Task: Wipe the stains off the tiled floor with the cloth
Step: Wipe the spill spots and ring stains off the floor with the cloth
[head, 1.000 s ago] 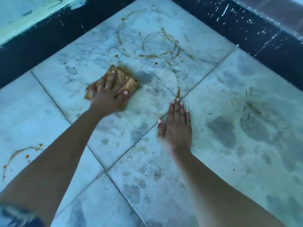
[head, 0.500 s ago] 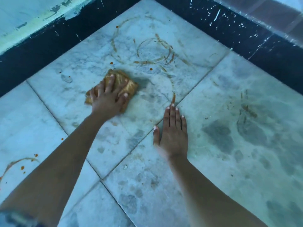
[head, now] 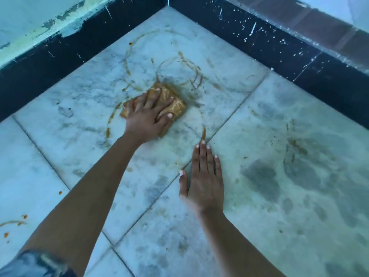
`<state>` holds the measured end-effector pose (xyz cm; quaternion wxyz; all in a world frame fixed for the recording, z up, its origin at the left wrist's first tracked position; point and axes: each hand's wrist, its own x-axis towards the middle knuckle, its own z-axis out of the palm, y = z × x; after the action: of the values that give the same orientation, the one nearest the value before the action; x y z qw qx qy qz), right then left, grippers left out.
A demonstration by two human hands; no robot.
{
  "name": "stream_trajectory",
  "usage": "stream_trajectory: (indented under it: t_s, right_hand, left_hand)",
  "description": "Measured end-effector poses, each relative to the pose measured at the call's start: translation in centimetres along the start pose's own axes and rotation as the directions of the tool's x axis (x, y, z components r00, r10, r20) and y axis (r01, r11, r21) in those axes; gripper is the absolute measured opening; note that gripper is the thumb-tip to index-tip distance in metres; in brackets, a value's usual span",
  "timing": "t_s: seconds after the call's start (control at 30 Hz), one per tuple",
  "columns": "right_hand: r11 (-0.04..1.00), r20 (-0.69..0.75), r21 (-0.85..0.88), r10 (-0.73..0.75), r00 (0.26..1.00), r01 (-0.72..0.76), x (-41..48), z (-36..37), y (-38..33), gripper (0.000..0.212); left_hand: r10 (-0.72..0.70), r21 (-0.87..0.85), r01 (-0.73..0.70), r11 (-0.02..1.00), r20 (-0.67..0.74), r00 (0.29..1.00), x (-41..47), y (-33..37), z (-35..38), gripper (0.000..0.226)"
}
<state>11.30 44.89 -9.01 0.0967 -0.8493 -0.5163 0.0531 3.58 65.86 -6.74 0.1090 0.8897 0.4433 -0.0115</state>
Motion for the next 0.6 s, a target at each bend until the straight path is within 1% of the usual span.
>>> stream_trajectory:
  t_s: [0.07,0.1,0.13,0.2,0.27,0.33,0.37,0.4,0.43,0.47,0.5,0.53,0.57,0.6]
  right_hand:
    - [1.0,0.002,0.009,0.002,1.0,-0.002,-0.1,-0.1,0.1,0.07]
    - [1.0,0.005,0.012,0.002,1.0,-0.002,-0.1,-0.1,0.0,0.07]
    - [1.0,0.006,0.013,0.004,1.0,-0.004,-0.1,-0.2,0.0,0.069]
    - [1.0,0.001,0.015,0.008,1.0,-0.008,0.0,-0.2,0.0,0.069]
    - [1.0,-0.001,0.012,0.005,1.0,-0.005,0.0,-0.3,-0.1,0.069]
    - [1.0,0.005,0.02,0.004,1.0,-0.004,-0.1,-0.3,-0.1,0.069]
    - [1.0,0.005,0.027,0.008,1.0,-0.008,0.0,-0.4,-0.1,0.068]
    - [1.0,0.006,0.027,0.005,1.0,-0.006,-0.1,-0.4,0.0,0.068]
    - [1.0,0.011,0.025,0.002,1.0,-0.002,-0.1,-0.4,-0.1,0.069]
    - [1.0,0.02,0.025,0.006,1.0,-0.006,-0.1,-0.3,0.0,0.069]
    - [1.0,0.028,0.023,0.005,1.0,-0.006,0.0,-0.3,0.0,0.07]
    - [1.0,0.035,0.021,0.005,0.999,-0.005,-0.1,-0.2,0.1,0.07]
    - [1.0,0.037,0.023,0.004,0.999,-0.005,-0.1,-0.2,0.1,0.07]
    - [1.0,0.038,0.025,0.004,0.999,-0.005,-0.1,-0.2,0.1,0.07]
  left_hand:
    - [-0.182,-0.012,0.182,0.983,0.011,0.983,3.8,-0.8,-1.1,0.052]
    - [-0.235,-0.036,0.236,0.971,0.029,0.972,6.0,-0.6,-1.6,0.051]
    - [-0.257,-0.062,0.26,0.964,0.055,0.965,8.2,0.2,-2.1,0.052]
    - [-0.238,-0.067,0.245,0.967,0.094,0.967,11.4,2.5,-2.3,0.054]
    - [-0.144,-0.021,0.147,0.989,0.11,0.984,11.9,5.3,-1.9,0.056]
    - [0.017,0.033,-0.021,0.999,0.104,0.994,9.7,7.2,-0.9,0.057]
    - [0.139,0.033,-0.142,0.989,0.083,0.987,7.9,7.3,-0.3,0.057]
    - [0.263,0.012,-0.264,0.965,0.05,0.964,6.0,6.8,0.2,0.059]
    - [0.356,-0.018,-0.356,0.934,0.02,0.934,4.5,5.6,0.5,0.062]
    - [0.39,-0.057,-0.39,0.919,-0.011,0.921,3.8,4.0,0.5,0.063]
    - [0.349,-0.094,-0.352,0.931,-0.047,0.936,4.2,2.4,0.2,0.063]
    - [0.25,-0.125,-0.259,0.958,-0.077,0.965,5.2,1.1,0.1,0.061]
    - [0.116,-0.144,-0.128,0.981,-0.091,0.989,6.5,0.4,-0.3,0.057]
    - [-0.023,-0.151,0.011,0.989,-0.083,0.996,8.2,0.3,-0.7,0.052]
